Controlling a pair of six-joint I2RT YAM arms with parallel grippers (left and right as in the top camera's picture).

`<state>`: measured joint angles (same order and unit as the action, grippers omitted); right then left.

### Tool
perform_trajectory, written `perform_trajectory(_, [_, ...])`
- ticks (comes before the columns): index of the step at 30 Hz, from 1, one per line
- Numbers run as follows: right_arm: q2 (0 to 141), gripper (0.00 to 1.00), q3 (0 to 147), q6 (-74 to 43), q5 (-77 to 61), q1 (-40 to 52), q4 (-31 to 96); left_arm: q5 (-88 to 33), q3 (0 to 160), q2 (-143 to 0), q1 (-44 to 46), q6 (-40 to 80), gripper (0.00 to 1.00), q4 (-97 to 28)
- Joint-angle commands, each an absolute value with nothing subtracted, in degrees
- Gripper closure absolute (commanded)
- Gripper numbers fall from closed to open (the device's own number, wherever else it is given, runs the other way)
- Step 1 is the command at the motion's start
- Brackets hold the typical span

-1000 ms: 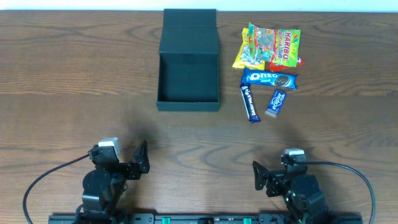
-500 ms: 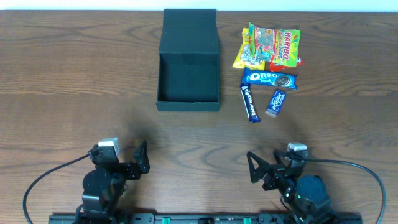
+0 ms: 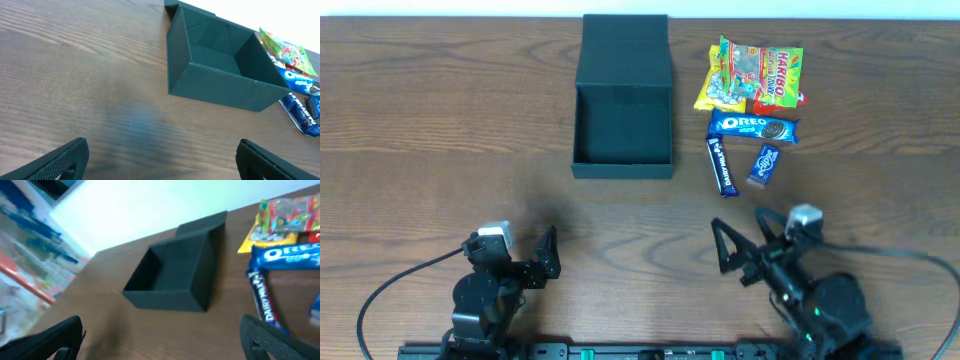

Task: Pack container
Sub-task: 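Reach right gripper to the green Haribo Worms bag and grasp it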

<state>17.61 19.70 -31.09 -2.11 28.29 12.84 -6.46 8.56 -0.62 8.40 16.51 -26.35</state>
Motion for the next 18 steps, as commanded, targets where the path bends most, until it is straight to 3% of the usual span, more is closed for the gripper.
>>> perform_trajectory(1, [28.2, 0.01, 28.3, -23.4, -0.4, 27.1, 13.5, -6.4, 7.5, -0.3, 8.3, 16.6, 0.05, -26.3])
perform_trajectory(9, [60.8, 0.00, 51.8, -12.0, 7.3, 23.1, 16.6, -6.4, 7.5, -0.3, 8.3, 16.6, 0.05, -26.3])
perform_trajectory(18, [92.6, 0.01, 75.0, -6.7, 7.1, 8.5, 15.8, -6.4, 7.5, -0.3, 8.3, 16.6, 0.05, -26.3])
